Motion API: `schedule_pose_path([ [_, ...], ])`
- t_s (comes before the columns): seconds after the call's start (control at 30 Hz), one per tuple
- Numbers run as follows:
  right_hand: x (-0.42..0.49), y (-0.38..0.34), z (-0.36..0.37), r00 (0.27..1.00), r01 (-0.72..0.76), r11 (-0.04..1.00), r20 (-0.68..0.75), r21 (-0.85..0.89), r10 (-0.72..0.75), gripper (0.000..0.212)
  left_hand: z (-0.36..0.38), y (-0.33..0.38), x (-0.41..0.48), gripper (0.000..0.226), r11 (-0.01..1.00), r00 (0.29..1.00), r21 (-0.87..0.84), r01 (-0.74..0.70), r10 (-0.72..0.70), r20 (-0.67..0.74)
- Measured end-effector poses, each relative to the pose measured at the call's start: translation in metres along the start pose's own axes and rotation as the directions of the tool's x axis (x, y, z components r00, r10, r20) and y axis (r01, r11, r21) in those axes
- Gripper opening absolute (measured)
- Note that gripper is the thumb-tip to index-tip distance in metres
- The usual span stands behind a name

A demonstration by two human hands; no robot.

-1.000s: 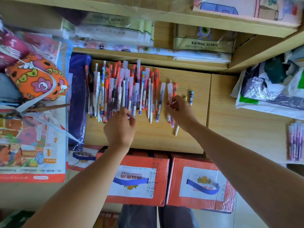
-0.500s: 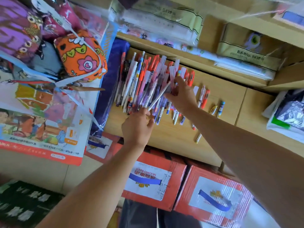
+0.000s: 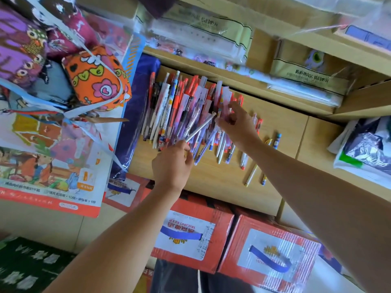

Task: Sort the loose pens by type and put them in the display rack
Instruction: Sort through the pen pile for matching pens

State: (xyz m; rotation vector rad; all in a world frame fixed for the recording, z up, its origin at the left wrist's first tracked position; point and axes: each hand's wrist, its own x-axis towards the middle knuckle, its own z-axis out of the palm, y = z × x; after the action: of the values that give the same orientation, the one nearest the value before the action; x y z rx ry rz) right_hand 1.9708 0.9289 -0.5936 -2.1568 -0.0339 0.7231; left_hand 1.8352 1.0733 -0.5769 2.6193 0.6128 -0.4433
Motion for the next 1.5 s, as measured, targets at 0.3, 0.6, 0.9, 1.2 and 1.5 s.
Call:
schedule_pose_path([
  [0.3, 0.019, -0.016, 0.018, 0.997, 0.035, 0.995, -0.060, -0.096, -0.040, 0.023, 0.012, 0.003, 0.005, 0.021, 0.999, 0.998, -0.008, 0.050, -0.050, 0.030],
  [0.6, 0.015, -0.010, 0.011, 0.999, 0.040, 0.993, 0.021, -0.112, -0.038, 0.014, 0.011, -0.001, 0.005, 0.015, 0.998, 0.997, -0.047, 0.034, -0.036, -0.062],
  [0.9, 0.015, 0.001, -0.035, 0.969, -0.183, 0.968, 0.198, 0.170, 0.148, 0.006, 0.008, 0.000, -0.001, 0.021, 0.999, 0.999, 0.025, 0.029, -0.030, 0.045],
  [1.2, 0.004, 0.029, -0.050, 0.987, -0.080, 0.984, 0.128, -0.160, 0.101, 0.015, 0.021, 0.010, -0.001, 0.021, 0.999, 0.994, 0.022, 0.045, -0.047, 0.096],
  [1.5, 0.003, 0.018, -0.042, 0.996, -0.061, 0.993, -0.069, -0.105, 0.053, 0.021, 0.017, -0.001, -0.005, 0.009, 0.934, 0.986, -0.343, -0.096, 0.137, 0.098],
])
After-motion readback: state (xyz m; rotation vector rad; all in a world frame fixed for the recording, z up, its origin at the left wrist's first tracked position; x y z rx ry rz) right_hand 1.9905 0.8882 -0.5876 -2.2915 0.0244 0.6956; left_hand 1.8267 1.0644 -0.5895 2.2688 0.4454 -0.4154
